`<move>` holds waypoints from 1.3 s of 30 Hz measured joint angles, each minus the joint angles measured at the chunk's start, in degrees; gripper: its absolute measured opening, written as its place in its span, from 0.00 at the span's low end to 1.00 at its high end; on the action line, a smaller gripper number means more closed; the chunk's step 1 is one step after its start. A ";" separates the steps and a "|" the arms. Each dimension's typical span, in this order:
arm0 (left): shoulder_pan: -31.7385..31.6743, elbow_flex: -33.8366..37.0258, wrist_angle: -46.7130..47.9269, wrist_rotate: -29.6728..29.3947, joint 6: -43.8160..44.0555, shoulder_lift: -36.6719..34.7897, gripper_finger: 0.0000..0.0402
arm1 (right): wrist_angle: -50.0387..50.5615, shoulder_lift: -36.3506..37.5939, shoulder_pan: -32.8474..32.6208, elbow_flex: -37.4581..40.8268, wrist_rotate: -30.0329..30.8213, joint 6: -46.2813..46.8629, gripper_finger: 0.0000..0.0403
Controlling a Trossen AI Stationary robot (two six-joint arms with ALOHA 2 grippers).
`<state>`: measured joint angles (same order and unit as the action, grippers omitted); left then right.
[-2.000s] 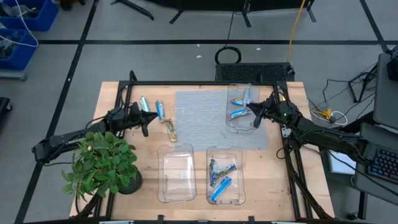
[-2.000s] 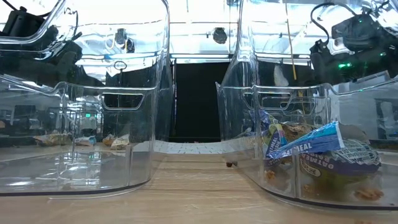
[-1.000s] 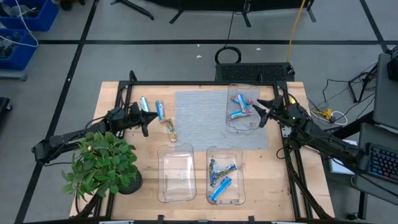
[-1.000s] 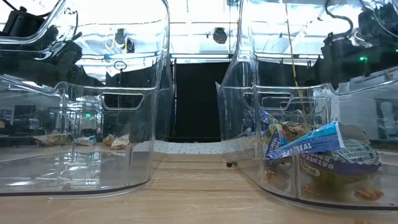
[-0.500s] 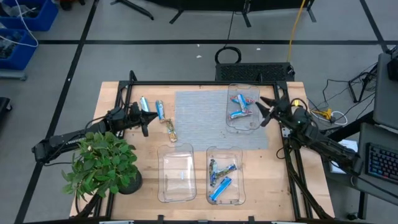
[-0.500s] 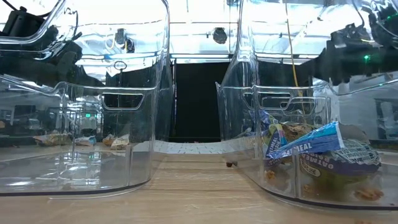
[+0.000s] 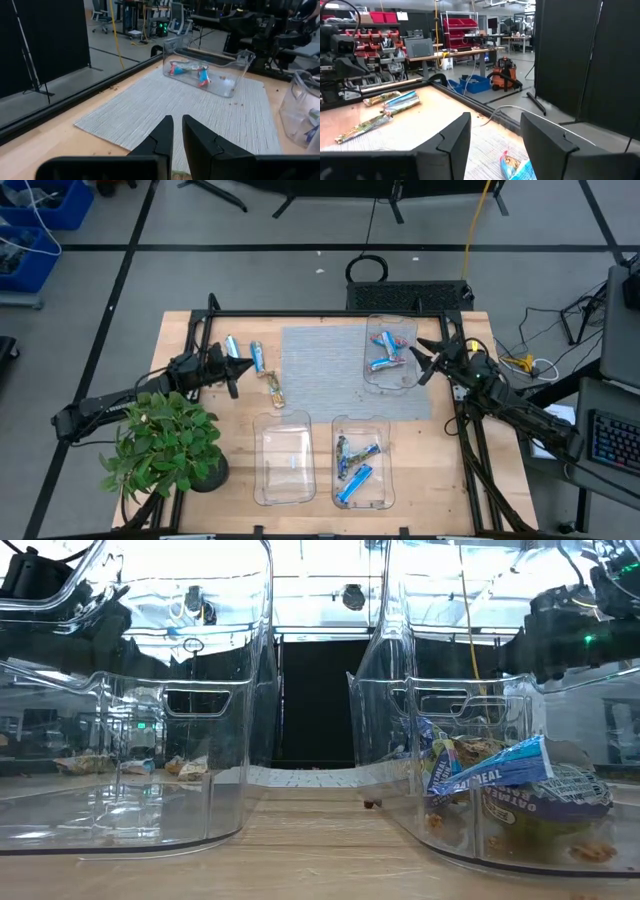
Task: Pick and place Granola Bars by type
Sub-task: Put the left yellow granola bar into the bottom left transparent bin
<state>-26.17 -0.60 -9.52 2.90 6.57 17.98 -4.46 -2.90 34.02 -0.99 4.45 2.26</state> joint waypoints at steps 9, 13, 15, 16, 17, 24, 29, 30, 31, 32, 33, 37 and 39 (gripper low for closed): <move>0.00 0.00 -2.51 0.02 4.92 0.00 0.12 | -0.01 0.00 0.00 0.10 0.00 0.04 0.42; -0.04 -0.08 -4.01 -4.32 6.76 0.04 0.12 | -0.01 0.00 0.00 0.10 0.00 0.07 0.42; -0.46 -1.93 0.61 -10.32 14.58 0.01 0.12 | 0.00 0.00 0.00 0.10 0.00 0.06 0.42; -0.89 -3.62 5.55 -12.80 18.21 0.13 0.12 | -0.01 0.00 0.00 0.10 0.00 0.06 0.42; -1.38 -5.55 11.87 -14.78 20.96 0.42 0.12 | -0.01 0.00 0.00 0.10 0.00 0.07 0.42; -3.48 -19.73 40.39 -15.65 36.74 8.45 0.12 | -0.04 -0.02 0.00 0.12 0.00 0.07 0.42; -3.59 -30.26 48.50 -15.21 37.54 17.94 0.12 | -0.03 -0.02 0.00 0.12 0.00 0.07 0.42; -3.86 -32.31 51.21 -15.89 37.52 20.23 0.12 | -0.03 -0.02 0.00 0.12 0.00 0.07 0.42; -4.24 -34.20 54.18 -16.58 37.78 22.61 0.12 | -0.03 -0.02 0.00 0.12 -0.01 0.07 0.42; -4.65 -35.92 56.79 -16.79 38.57 25.14 0.12 | -0.03 -0.02 0.00 0.12 0.00 0.07 0.42; -5.06 -37.40 59.06 -16.64 39.66 27.55 0.12 | -0.03 -0.02 0.00 0.12 0.00 0.07 0.42; -6.02 -40.40 63.86 -15.17 41.33 36.70 0.12 | -0.03 -0.02 0.00 0.12 0.00 0.07 0.42; -6.43 -40.52 63.70 -14.00 41.81 40.46 0.12 | -0.02 -0.02 0.00 0.12 -0.01 0.07 0.42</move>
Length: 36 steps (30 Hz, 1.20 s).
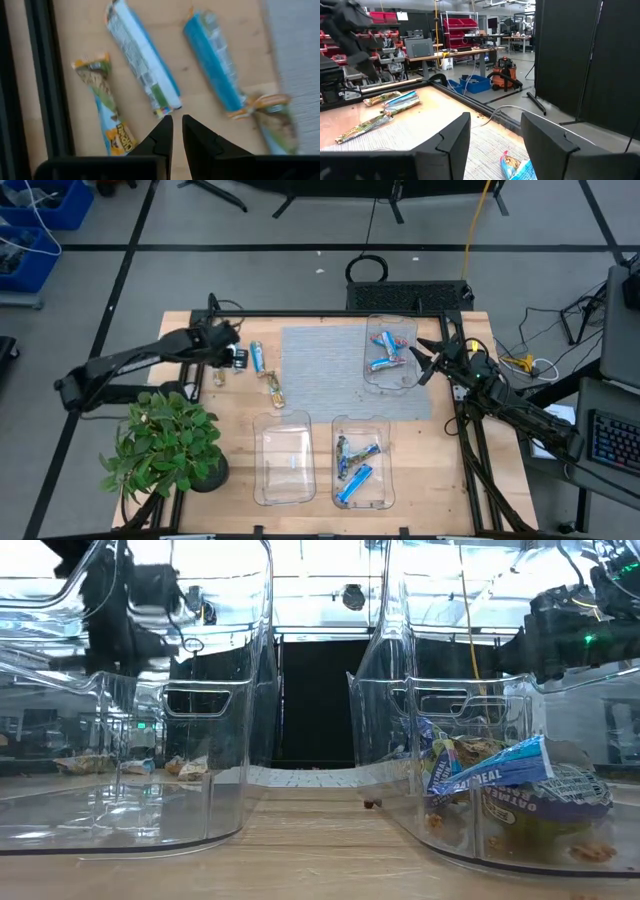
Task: Pick and place Granola Bars by type
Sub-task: Put the left yellow granola bar into the bottom left transparent bin
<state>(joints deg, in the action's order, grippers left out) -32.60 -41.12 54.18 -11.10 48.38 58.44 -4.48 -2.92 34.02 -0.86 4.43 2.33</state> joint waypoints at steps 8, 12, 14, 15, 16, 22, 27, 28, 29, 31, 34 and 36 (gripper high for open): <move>-2.56 0.00 2.13 0.54 0.87 11.01 0.12 | -0.01 0.00 0.00 0.00 0.01 0.00 0.42; -3.58 0.00 4.78 -1.16 3.95 13.75 0.12 | -0.01 0.00 0.00 0.00 0.01 0.00 0.42; -3.78 0.00 7.52 -3.06 7.55 14.56 0.12 | -0.01 0.00 0.00 0.00 0.01 0.00 0.42; -3.92 0.00 9.03 -3.88 9.16 14.82 0.12 | -0.01 0.00 0.00 0.00 0.01 0.00 0.42; -4.07 0.00 10.56 -4.71 10.63 14.94 0.12 | -0.01 0.00 0.00 0.00 0.01 0.00 0.42; -4.06 0.54 12.24 -4.78 14.35 15.05 0.12 | -0.01 0.00 0.01 0.00 0.00 0.00 0.42; -4.06 2.19 8.97 -2.56 11.74 15.07 0.12 | -0.01 0.00 0.02 0.00 -0.01 0.00 0.42; -4.06 2.61 8.44 -2.39 11.71 15.07 0.12 | -0.01 0.00 0.02 0.00 0.01 0.00 0.42; -4.06 3.12 7.64 -2.39 11.67 15.05 0.13 | -0.01 0.00 0.02 0.00 -0.01 0.00 0.42; -4.06 4.44 5.49 -1.94 11.19 15.05 0.16 | -0.01 0.00 0.02 0.00 0.01 0.00 0.42; -4.06 6.13 3.46 -0.93 11.31 15.05 0.25 | -0.01 0.00 0.02 0.00 0.01 0.00 0.42; -4.07 7.14 2.83 -0.94 12.37 15.05 0.32 | -0.01 0.00 0.02 0.00 0.01 0.00 0.42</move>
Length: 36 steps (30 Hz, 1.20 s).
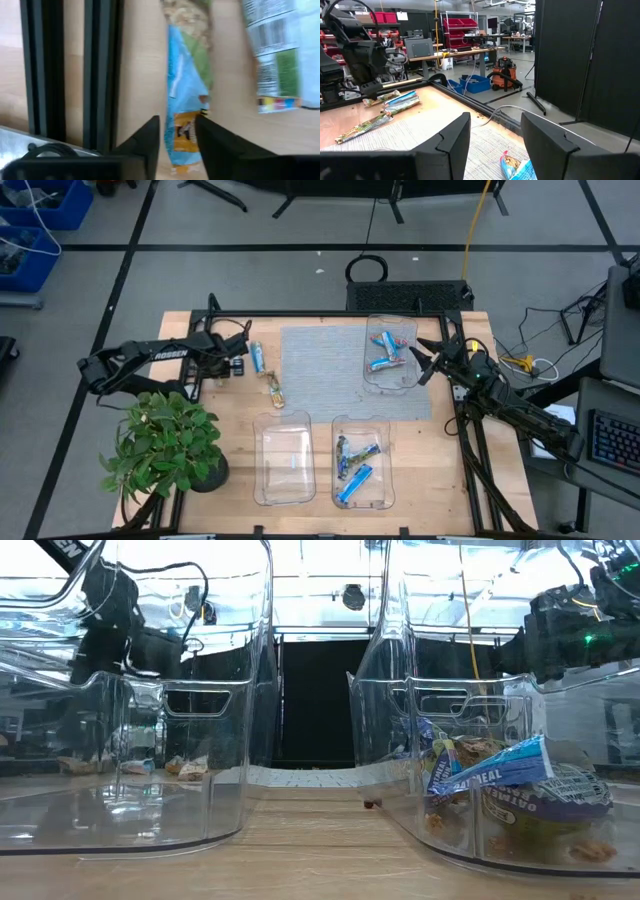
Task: Pick and place Granola Bars by type
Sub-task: Put the left yellow granola bar into the bottom left transparent bin
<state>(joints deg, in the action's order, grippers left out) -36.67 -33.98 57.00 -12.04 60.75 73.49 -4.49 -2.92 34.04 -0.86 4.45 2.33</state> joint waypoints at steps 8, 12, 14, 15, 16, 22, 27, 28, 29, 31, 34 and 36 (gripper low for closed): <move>0.01 1.53 -0.31 0.23 -0.92 -0.02 0.54 | 0.00 0.00 0.00 0.00 -0.02 0.00 0.42; 0.01 1.53 -0.47 1.57 -2.27 -0.02 0.57 | 0.00 0.00 0.00 0.00 -0.02 0.00 0.42; -0.01 1.53 -0.52 3.19 -3.91 -0.10 0.57 | 0.00 0.00 0.00 0.00 -0.02 0.00 0.42; -0.01 1.53 -0.52 4.34 -4.92 -0.24 0.57 | 0.00 0.00 0.00 0.00 0.00 0.00 0.42; -0.01 1.53 -0.52 5.18 -5.70 -0.43 0.57 | 0.00 0.00 0.00 0.00 0.00 0.00 0.42; 0.01 1.55 -0.21 5.75 -6.84 -2.36 0.52 | 0.00 0.00 0.00 0.00 -0.02 0.00 0.42; 0.01 1.55 -0.17 5.48 -7.11 -4.74 0.48 | 0.00 0.00 -0.01 0.00 -0.01 0.00 0.42; 0.01 1.55 -0.17 5.48 -7.16 -5.24 0.48 | 0.00 0.00 0.00 0.00 -0.02 0.00 0.42; 0.01 1.55 -0.17 5.54 -7.17 -5.72 0.47 | 0.00 0.00 0.00 0.00 -0.02 0.00 0.42; 0.01 1.55 -0.19 5.53 -7.08 -6.70 0.47 | 0.00 0.00 0.00 0.00 -0.01 0.00 0.42; 0.01 1.55 -0.44 5.54 -6.92 -7.36 0.48 | 0.00 0.00 0.00 0.00 -0.01 0.00 0.42; 0.01 1.55 -0.53 5.54 -6.65 -7.36 0.49 | 0.00 0.00 0.00 0.00 -0.01 0.00 0.42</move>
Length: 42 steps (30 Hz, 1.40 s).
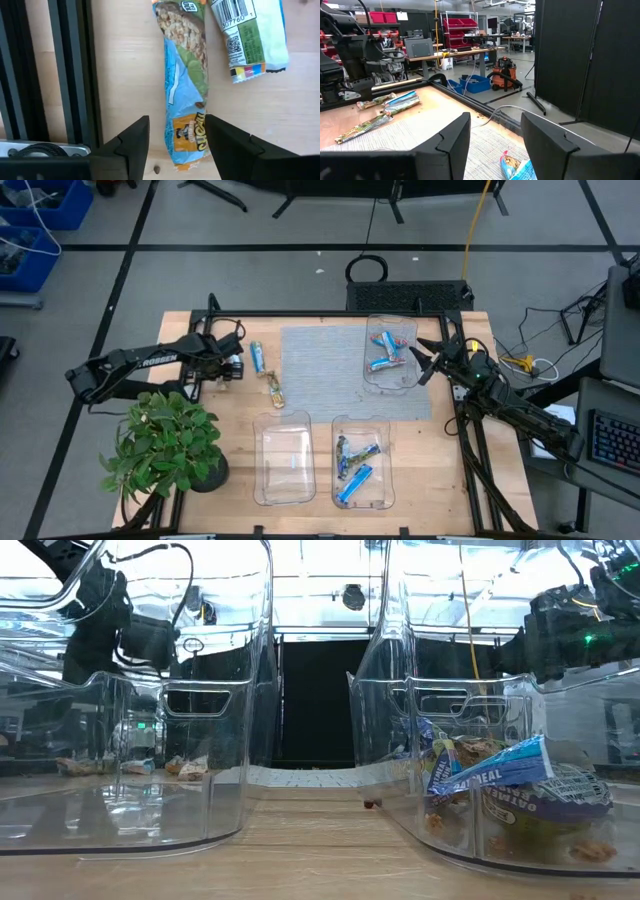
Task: Pick and place Granola Bars by type
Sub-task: Put the left yellow granola bar into the bottom left transparent bin
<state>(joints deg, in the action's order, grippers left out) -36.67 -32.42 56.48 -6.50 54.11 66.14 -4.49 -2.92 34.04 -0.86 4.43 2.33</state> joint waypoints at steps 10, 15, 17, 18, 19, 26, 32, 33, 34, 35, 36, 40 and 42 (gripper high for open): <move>0.00 0.02 -5.38 0.09 0.17 0.32 0.51 | 0.00 0.00 0.00 0.00 -0.01 0.00 0.42; 0.00 0.02 -5.61 0.24 0.15 0.32 0.48 | 0.00 0.00 0.00 0.00 0.02 0.00 0.42; 0.00 0.02 -5.62 0.10 0.18 0.32 0.47 | 0.00 0.00 0.00 0.00 -0.01 0.00 0.42; 0.00 0.03 -5.64 -0.13 0.21 0.32 0.47 | 0.00 0.00 0.00 0.00 0.00 0.00 0.42; 0.00 0.22 -5.80 -0.44 0.25 0.32 0.47 | 0.00 0.00 0.00 0.00 -0.01 0.00 0.42; 0.00 5.73 -7.69 -0.02 2.72 0.32 0.48 | 0.00 0.00 0.00 0.00 -0.01 0.00 0.42; 0.04 7.75 -10.12 0.26 2.62 0.12 0.47 | 0.00 0.00 -0.01 0.00 -0.01 0.00 0.42; 0.02 7.72 -10.51 0.25 2.31 0.15 0.47 | 0.01 0.00 0.00 0.00 0.00 0.00 0.42; 0.03 7.54 -10.81 0.20 1.88 0.15 0.46 | 0.00 0.00 0.00 0.00 0.01 0.00 0.42; 0.02 7.37 -11.03 0.17 1.83 0.14 0.45 | 0.00 0.00 0.00 0.00 0.00 0.00 0.42; 0.04 7.30 -11.25 0.20 1.75 0.12 0.43 | 0.00 0.00 0.00 0.00 0.00 0.00 0.42; 0.04 7.23 -11.96 0.48 0.87 0.15 0.34 | 0.00 0.00 0.00 0.00 0.00 0.00 0.42; 0.04 7.21 -12.12 0.66 0.28 0.15 0.28 | 0.00 0.00 0.00 0.00 -0.01 0.00 0.42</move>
<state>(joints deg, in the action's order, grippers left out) -36.62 -25.21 44.36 -5.84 54.38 66.28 -4.49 -2.92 34.04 -0.86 4.43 2.33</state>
